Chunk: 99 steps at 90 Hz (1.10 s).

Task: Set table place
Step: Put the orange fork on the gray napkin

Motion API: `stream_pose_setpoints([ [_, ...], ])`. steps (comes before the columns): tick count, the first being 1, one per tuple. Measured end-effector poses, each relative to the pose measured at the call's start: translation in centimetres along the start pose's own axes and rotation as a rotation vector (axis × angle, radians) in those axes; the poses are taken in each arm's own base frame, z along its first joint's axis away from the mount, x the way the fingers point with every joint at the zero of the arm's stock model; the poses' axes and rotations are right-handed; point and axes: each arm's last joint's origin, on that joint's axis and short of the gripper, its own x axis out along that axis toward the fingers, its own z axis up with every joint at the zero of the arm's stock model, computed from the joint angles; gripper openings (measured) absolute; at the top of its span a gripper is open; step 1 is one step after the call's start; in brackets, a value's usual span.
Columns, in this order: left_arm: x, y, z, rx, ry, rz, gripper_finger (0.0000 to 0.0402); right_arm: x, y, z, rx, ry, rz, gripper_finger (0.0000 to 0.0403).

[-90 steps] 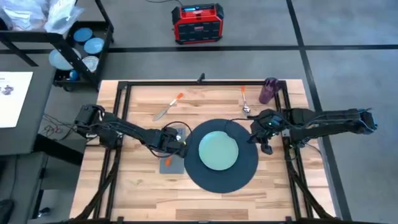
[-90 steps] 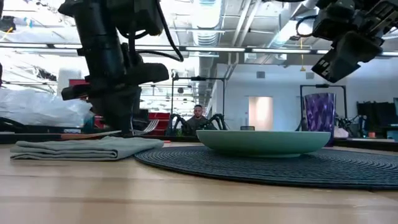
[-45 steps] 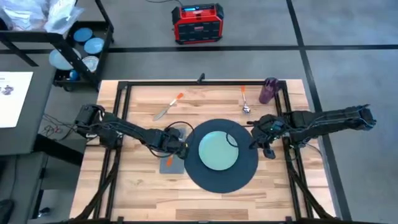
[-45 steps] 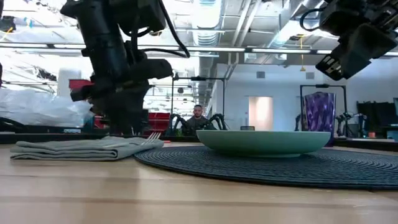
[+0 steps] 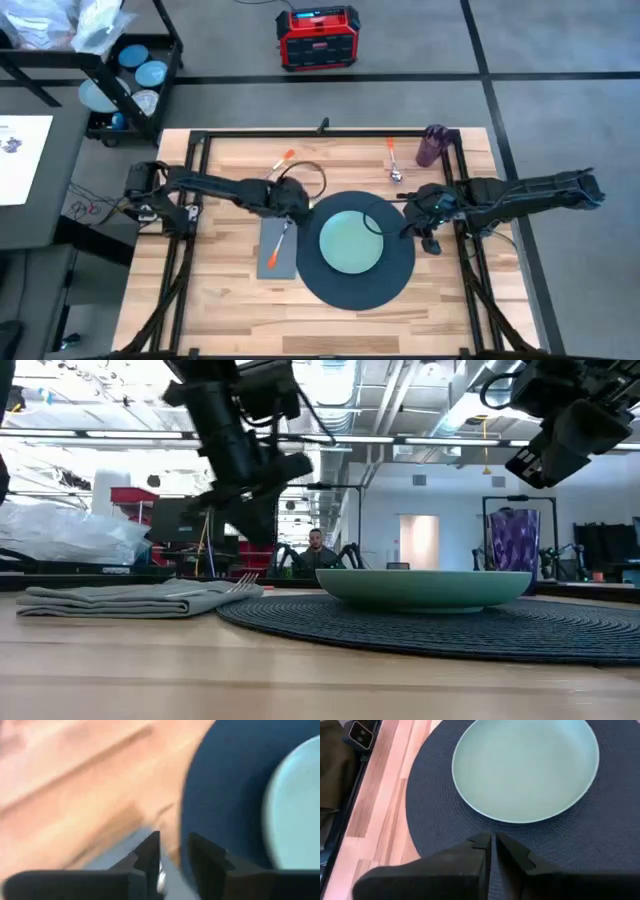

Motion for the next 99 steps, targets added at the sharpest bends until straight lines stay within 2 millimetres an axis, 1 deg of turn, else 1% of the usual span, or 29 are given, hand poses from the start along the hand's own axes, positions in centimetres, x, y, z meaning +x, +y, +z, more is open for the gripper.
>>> stream_pose_setpoints([
  [6, 0.0, -0.2, 0.6, 0.020, -0.007, -0.055, 0.0020, 0.0, 0.0, 0.0, 0.001, 0.000, -0.002, 0.0016],
  [11, 0.0, -0.3, 0.7, 0.023, 0.000, -0.085, 0.0007, 0.0, 0.0, 0.0, 0.001, 0.000, -0.002, 0.0016],
  [16, 0.1, -0.3, 0.7, 0.024, 0.012, -0.093, 0.0006, 0.0, 0.0, 0.0, 0.002, 0.001, -0.003, 0.0016],
  [27, 0.7, -0.5, 0.1, 0.033, 0.042, -0.075, 0.0001, 0.0, 0.0, 0.0, 0.004, 0.001, -0.002, 0.0016],
  [44, 3.0, -0.8, -0.7, 0.044, 0.082, -0.039, 0.0000, 0.0, 0.0, 0.0, 0.023, 0.003, -0.003, 0.0016],
  [50, 3.4, -0.7, -0.9, 0.043, 0.092, -0.027, 0.0000, 0.0, 0.0, -0.1, 0.029, 0.011, -0.002, 0.0016],
  [65, 3.4, -0.7, -1.0, 0.031, 0.096, -0.015, 0.0000, 0.0, 0.0, -0.1, 0.038, 0.009, -0.002, 0.0016],
  [81, 3.4, 0.1, -1.4, 0.043, 0.125, 0.073, 0.0000, 0.0, 0.0, -0.1, 0.037, 0.008, -0.002, 0.0016],
  [99, 3.4, 0.3, -1.3, 0.046, 0.099, 0.107, 0.0000, 0.0, 0.0, -0.1, 0.037, 0.008, -0.002, 0.0016],
])
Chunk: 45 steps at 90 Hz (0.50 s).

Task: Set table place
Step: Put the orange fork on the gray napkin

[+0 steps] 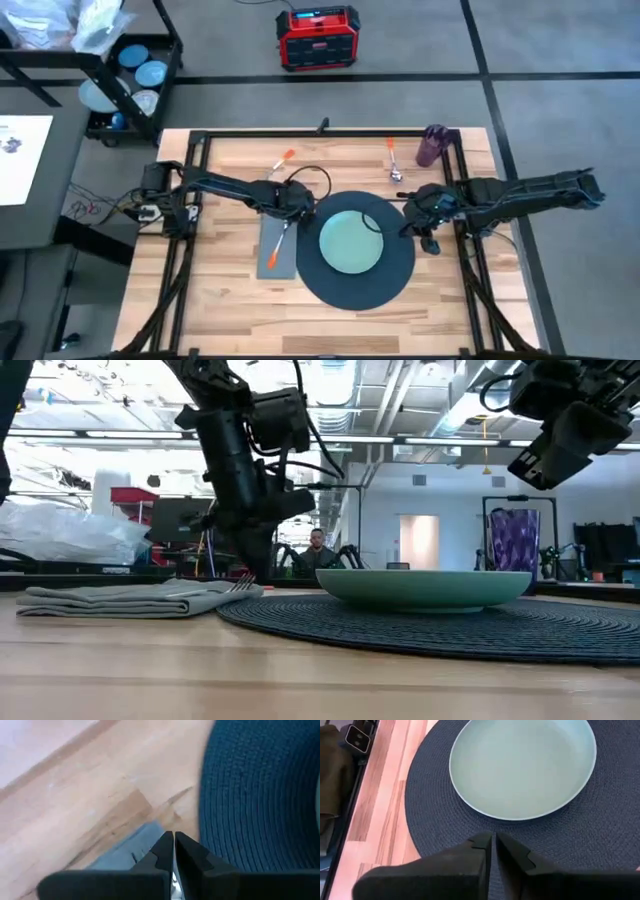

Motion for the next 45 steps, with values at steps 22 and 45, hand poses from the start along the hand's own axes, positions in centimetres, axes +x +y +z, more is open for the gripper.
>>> stream_pose_setpoints([
  [22, 0.01, 0.19, -0.10, 0.005, 0.006, 0.022, 0.0000, 0.00, 0.00, 0.00, 0.000, 0.000, 0.000, 0.0016],
  [45, 0.07, 0.78, -0.26, 0.014, 0.041, 0.066, 0.0000, 0.00, 0.00, 0.00, 0.008, 0.000, 0.000, 0.0016],
])
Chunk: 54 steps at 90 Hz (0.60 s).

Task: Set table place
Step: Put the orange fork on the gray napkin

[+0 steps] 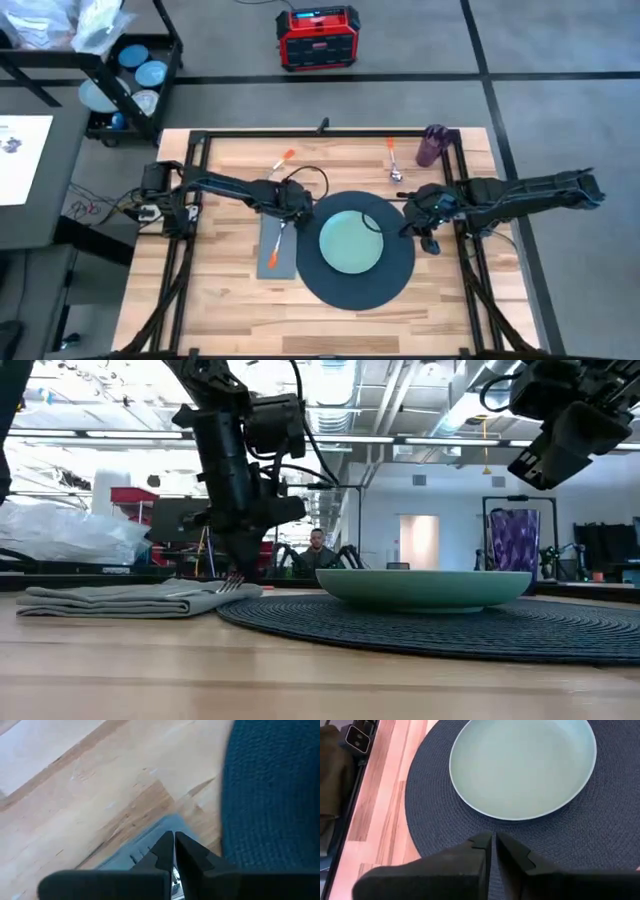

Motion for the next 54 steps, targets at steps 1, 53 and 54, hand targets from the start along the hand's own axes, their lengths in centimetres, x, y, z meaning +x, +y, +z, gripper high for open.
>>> stream_pose_setpoints([
  [1, 0.00, 0.01, 0.00, 0.000, 0.001, 0.001, 0.0000, 0.00, 0.00, 0.00, 0.000, 0.000, 0.000, 0.0016],
  [53, -0.03, 0.40, -0.42, -0.007, 0.039, 0.042, 0.0000, 0.00, 0.00, -0.02, 0.012, 0.002, 0.000, 0.0016],
  [54, -0.03, 0.40, -0.42, -0.007, 0.039, 0.042, 0.0000, 0.00, 0.00, -0.02, 0.013, 0.002, 0.000, 0.0016],
])
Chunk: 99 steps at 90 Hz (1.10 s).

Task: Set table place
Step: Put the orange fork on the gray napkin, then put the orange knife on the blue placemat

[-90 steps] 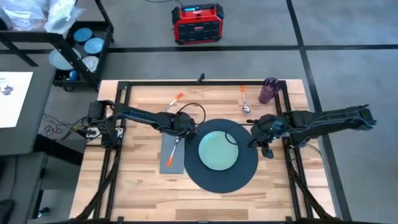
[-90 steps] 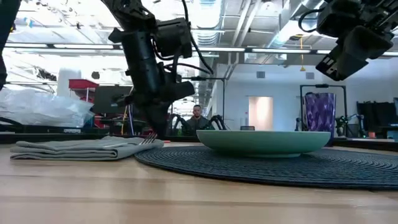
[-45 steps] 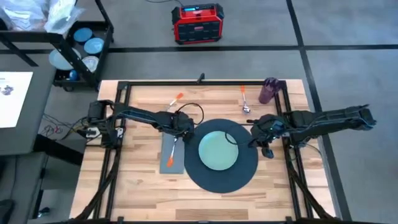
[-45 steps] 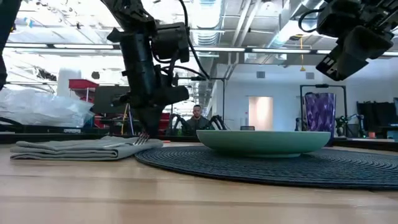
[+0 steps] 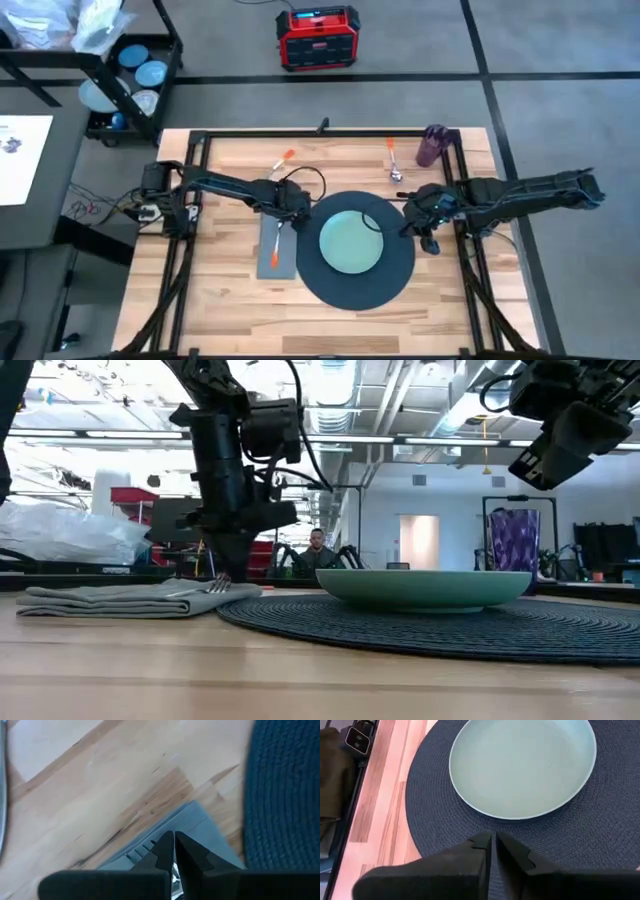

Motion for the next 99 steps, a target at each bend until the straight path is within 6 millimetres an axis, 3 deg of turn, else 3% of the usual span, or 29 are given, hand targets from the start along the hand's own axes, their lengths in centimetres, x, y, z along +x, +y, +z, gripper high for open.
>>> stream_pose_setpoints([
  [28, -0.3, -0.6, 0.6, 0.046, -0.059, -0.062, 0.0000, 0.0, 0.0, 0.0, -0.026, 0.000, 0.001, 0.0016],
  [46, -3.8, -0.6, 4.3, 0.271, -0.166, 0.048, 0.0000, 0.0, -0.1, 0.0, -0.059, 0.006, 0.005, 0.0016],
  [57, -5.8, 1.3, 6.4, 0.354, -0.192, 0.270, 0.0000, -0.1, -0.5, 0.0, -0.043, -0.001, -0.047, 0.0016],
  [66, -6.2, 3.3, 7.8, 0.350, -0.145, 0.345, 0.0000, -0.2, -1.0, 0.0, -0.025, -0.007, -0.084, 0.0016],
  [87, -5.1, 7.4, 9.8, 0.299, -0.096, 0.344, 0.0000, -0.3, -1.4, 0.1, -0.044, -0.015, -0.100, 0.0016],
  [99, -3.7, 10.0, 10.1, 0.211, -0.113, 0.200, 0.0000, -0.3, -1.3, 0.1, -0.048, -0.016, -0.094, 0.0016],
])
